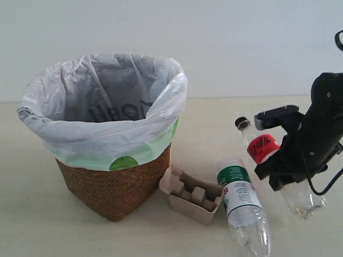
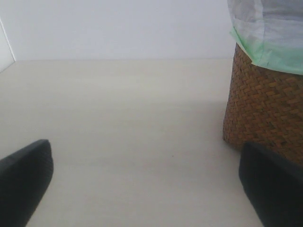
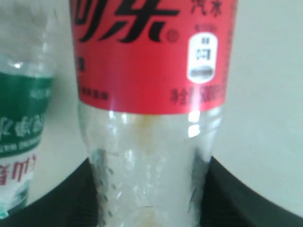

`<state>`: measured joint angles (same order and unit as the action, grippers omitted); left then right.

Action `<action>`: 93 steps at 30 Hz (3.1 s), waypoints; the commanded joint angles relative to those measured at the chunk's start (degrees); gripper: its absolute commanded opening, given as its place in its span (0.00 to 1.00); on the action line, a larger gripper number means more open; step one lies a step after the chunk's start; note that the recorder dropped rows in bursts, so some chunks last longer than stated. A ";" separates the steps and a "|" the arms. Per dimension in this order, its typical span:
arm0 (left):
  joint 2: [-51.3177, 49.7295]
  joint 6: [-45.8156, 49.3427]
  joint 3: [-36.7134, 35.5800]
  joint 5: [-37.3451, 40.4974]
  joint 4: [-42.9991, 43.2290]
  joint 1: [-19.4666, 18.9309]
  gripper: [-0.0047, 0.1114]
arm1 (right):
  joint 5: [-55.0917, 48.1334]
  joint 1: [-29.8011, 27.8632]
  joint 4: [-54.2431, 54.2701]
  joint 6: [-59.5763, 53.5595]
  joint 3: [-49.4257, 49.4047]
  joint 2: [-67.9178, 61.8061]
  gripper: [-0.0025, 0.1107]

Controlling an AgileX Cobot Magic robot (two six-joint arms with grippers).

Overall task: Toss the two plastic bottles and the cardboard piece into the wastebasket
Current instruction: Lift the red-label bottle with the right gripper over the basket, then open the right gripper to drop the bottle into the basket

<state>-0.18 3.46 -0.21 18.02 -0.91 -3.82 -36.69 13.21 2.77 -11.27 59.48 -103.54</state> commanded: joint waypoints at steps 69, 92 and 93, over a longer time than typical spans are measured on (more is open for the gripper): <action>0.18 -0.50 0.21 -0.44 -0.12 0.41 0.97 | 17.05 26.21 22.07 6.69 31.88 16.05 0.81; 0.18 -0.50 0.21 -0.44 -0.12 0.41 0.97 | -27.38 -1.40 -15.39 21.14 18.95 15.43 0.71; 0.18 -0.50 0.21 -0.44 -0.12 0.41 0.97 | -26.69 -1.28 -14.17 21.14 17.69 15.43 0.71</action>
<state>-0.18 3.46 -0.21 18.02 -0.91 -3.82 -64.93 12.14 -13.09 10.55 80.64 -88.37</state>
